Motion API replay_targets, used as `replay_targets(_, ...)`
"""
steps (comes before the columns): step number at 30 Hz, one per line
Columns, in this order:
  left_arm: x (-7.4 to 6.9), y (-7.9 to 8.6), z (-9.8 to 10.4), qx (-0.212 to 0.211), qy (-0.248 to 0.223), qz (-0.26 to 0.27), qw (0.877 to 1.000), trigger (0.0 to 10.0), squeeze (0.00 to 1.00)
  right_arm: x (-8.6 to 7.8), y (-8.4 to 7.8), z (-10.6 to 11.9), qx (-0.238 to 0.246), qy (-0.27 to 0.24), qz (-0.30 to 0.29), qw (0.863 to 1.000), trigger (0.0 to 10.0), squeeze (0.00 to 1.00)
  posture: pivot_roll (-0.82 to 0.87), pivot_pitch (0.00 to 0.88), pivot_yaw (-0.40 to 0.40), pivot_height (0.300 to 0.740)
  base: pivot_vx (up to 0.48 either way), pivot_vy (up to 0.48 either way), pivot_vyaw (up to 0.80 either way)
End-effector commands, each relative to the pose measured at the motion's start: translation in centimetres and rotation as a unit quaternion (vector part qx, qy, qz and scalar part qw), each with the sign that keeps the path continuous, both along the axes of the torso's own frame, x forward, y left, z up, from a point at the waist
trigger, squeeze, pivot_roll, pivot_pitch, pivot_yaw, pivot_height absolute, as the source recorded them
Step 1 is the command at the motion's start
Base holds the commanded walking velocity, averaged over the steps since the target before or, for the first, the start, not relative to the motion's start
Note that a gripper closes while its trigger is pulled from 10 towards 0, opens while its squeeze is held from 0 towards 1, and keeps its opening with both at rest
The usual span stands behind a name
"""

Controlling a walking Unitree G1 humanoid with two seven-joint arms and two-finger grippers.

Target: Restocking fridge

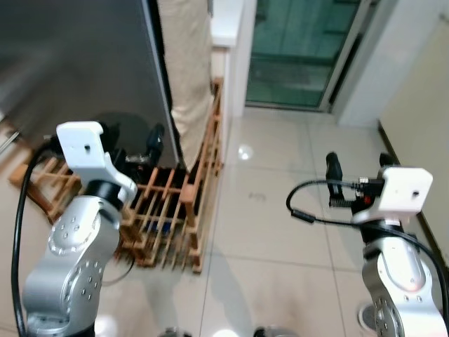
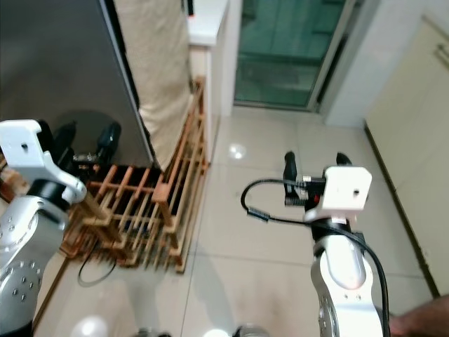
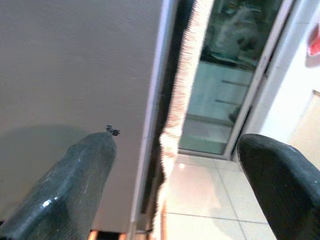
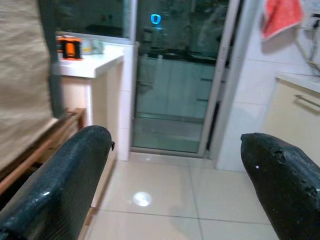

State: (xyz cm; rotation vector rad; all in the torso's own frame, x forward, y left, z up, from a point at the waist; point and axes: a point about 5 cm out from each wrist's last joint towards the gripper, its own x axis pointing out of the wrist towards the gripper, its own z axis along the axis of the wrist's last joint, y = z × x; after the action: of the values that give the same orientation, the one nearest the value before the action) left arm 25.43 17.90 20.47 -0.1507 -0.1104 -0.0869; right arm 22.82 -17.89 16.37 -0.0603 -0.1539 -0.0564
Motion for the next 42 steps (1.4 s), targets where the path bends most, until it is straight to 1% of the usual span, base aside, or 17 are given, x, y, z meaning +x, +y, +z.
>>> replay_targets(1, 0.4, 0.1, 0.1, 0.001, 0.005, 0.007, 1.000, 10.0, 0.00, 0.1, -0.2, -0.6, -0.001, 0.017, 0.001, 1.000, 10.0, 0.00, -0.14, 0.051, 0.026, 0.740, 0.465, 0.000, 0.00)
replay_targets(4, 0.8, 0.1, 0.2, -0.007, 0.004, 0.017, 1.000, 10.0, 0.00, 0.4, -0.1, -0.8, -0.002, 0.020, 0.004, 1.000, 10.0, 0.00, -0.14, 0.046, 0.030, 0.740, 0.467, 0.000, 0.00)
replay_targets(10, 1.0, 0.1, 0.2, -0.013, 0.003, 0.028, 1.000, 10.0, 0.00, 0.8, 0.0, -0.8, -0.004, 0.019, 0.009, 1.000, 10.0, 0.00, -0.14, 0.044, 0.034, 0.740, 0.476, 0.000, 0.00)
replay_targets(12, 1.2, 0.5, 0.1, -0.001, 0.008, 0.059, 0.998, 10.0, 0.00, 0.9, 0.1, -0.8, -0.004, 0.019, 0.016, 1.000, 10.0, 0.00, -0.14, 0.042, 0.034, 0.740, 0.000, 0.000, 0.00)
replay_targets(14, 1.4, 1.2, 0.0, -0.005, 0.014, 0.084, 0.996, 10.0, 0.00, 1.1, 0.2, -0.9, -0.006, 0.020, 0.021, 1.000, 10.0, 0.00, -0.14, 0.039, 0.033, 0.740, 0.000, 0.000, 0.00)
replay_targets(15, 1.6, 1.8, 0.0, -0.007, 0.015, 0.109, 0.994, 10.0, 0.00, 1.2, 0.3, -1.1, -0.007, 0.021, 0.026, 0.999, 10.0, 0.00, -0.14, 0.034, 0.031, 0.740, 0.000, 0.000, 0.00)
replay_targets(22, 1.8, 2.3, 0.1, -0.005, 0.014, 0.133, 0.991, 10.0, 0.00, 1.5, 0.6, -1.3, -0.009, 0.025, 0.037, 0.999, 10.0, 0.00, -0.14, 0.029, 0.030, 0.740, 0.000, 0.000, 0.00)
replay_targets(28, 2.1, 1.8, -0.1, 0.000, 0.020, 0.112, 0.993, 10.0, 0.00, 1.6, 0.6, -1.6, -0.011, 0.028, 0.039, 0.999, 10.0, 0.00, -0.14, 0.022, 0.033, 0.740, 0.000, 0.000, 0.00)
replay_targets(31, 2.9, -0.9, -0.1, 0.002, 0.031, 0.023, 0.999, 10.0, 0.00, 1.7, 0.6, -1.8, -0.009, 0.030, 0.037, 0.999, 10.0, 0.00, -0.14, 0.017, 0.033, 0.740, 0.000, 0.000, 0.00)
replay_targets(32, 3.1, -1.4, 0.0, 0.001, 0.034, 0.004, 0.999, 10.0, 0.00, 1.8, 0.6, -1.8, -0.009, 0.030, 0.037, 0.999, 10.0, 0.00, -0.14, 0.016, 0.033, 0.740, 0.000, 0.000, 0.00)
replay_targets(33, 3.5, -2.7, -0.1, 0.006, 0.046, -0.039, 0.998, 10.0, 0.00, 1.8, 0.6, -1.9, -0.009, 0.029, 0.037, 0.999, 10.0, 0.00, -0.14, 0.015, 0.033, 0.740, 0.000, 0.000, 0.00)
replay_targets(35, 4.0, -3.4, 0.1, 0.003, 0.048, -0.056, 0.997, 10.0, 0.00, 1.9, 0.6, -1.9, -0.009, 0.030, 0.036, 0.999, 10.0, 0.00, -0.14, 0.015, 0.032, 0.740, 0.000, 0.000, 0.00)
replay_targets(36, 4.2, -3.6, 0.3, 0.000, 0.047, -0.058, 0.997, 10.0, 0.00, 1.9, 0.5, -2.0, -0.010, 0.030, 0.036, 0.999, 10.0, 0.00, -0.14, 0.015, 0.032, 0.740, 0.000, 0.000, 0.00)
replay_targets(38, 5.0, -3.3, 0.8, -0.010, 0.036, -0.026, 0.999, 10.0, 0.00, 2.1, 0.2, -2.2, -0.011, 0.032, 0.033, 0.999, 10.0, 0.00, -0.15, 0.019, 0.034, 0.740, 0.000, 0.000, 0.00)
replay_targets(40, 5.9, -2.5, 1.2, -0.018, 0.029, 0.014, 0.999, 10.0, 0.00, 2.4, -0.7, -2.6, -0.019, 0.037, 0.018, 0.999, 10.0, 0.00, -0.17, 0.024, 0.036, 0.740, 0.000, 0.000, 0.00)
replay_targets(41, 5.9, -2.5, 1.2, -0.018, 0.029, 0.014, 0.999, 10.0, 0.00, 2.4, -0.7, -2.6, -0.019, 0.037, 0.018, 0.999, 10.0, 0.00, -0.17, 0.024, 0.036, 0.740, 0.000, 0.000, 0.00)
replay_targets(42, 6.2, -2.3, 1.2, -0.018, 0.029, 0.028, 0.999, 10.0, 0.00, 2.5, -1.0, -2.6, -0.022, 0.037, 0.013, 0.999, 10.0, 0.00, -0.17, 0.024, 0.038, 0.740, 0.000, 0.000, 0.00)
